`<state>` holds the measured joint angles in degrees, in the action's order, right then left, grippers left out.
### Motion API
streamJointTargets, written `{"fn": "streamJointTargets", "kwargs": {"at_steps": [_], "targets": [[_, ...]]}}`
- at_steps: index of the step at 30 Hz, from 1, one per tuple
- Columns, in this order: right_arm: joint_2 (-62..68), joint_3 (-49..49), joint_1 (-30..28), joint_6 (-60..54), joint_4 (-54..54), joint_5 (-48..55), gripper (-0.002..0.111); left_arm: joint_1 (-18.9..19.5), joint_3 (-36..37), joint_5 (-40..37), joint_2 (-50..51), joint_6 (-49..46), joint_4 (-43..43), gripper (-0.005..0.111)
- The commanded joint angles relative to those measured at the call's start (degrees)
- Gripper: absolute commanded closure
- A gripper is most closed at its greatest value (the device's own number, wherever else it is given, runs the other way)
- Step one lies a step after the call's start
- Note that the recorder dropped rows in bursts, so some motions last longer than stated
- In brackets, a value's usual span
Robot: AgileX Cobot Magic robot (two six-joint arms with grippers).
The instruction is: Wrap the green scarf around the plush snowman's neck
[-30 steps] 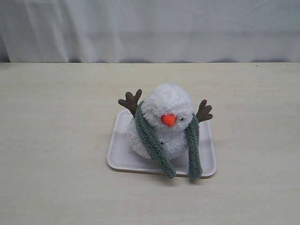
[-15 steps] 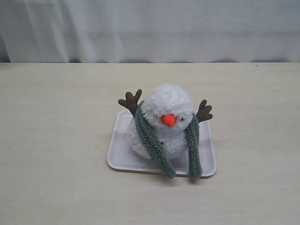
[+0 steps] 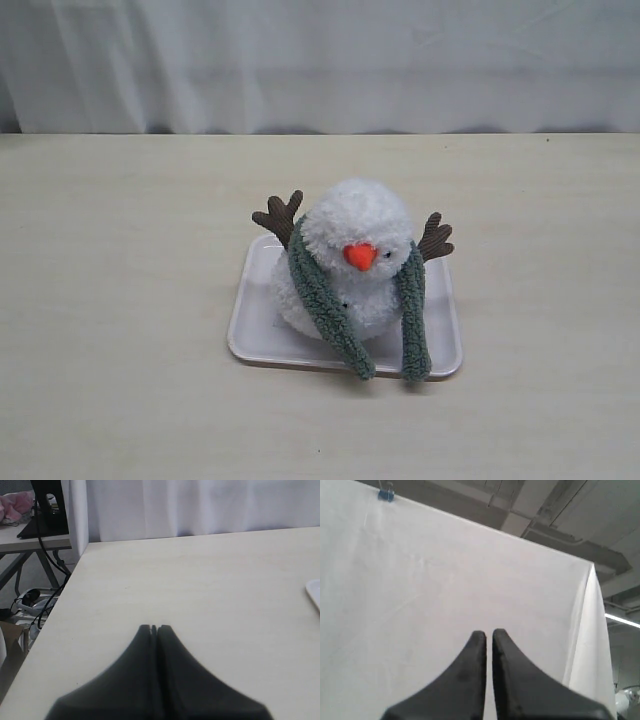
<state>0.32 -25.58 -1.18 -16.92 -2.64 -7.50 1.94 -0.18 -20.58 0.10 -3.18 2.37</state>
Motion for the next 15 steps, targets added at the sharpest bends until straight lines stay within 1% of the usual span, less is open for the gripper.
{"fn": "streamJointTargets", "kwargs": {"at_steps": [1, 15], "targets": [[-0.32, 5.61, -0.12, 0.25, -0.36, 0.07, 0.104, 0.07, 0.18, 0.86, -0.1, 0.18, -0.11, 0.107], [-0.32, 18.0, -0.12, 0.25, -0.36, 0.07, 0.104, 0.07, 0.18, 0.74, -0.1, 0.18, -0.11, 0.107]]}}
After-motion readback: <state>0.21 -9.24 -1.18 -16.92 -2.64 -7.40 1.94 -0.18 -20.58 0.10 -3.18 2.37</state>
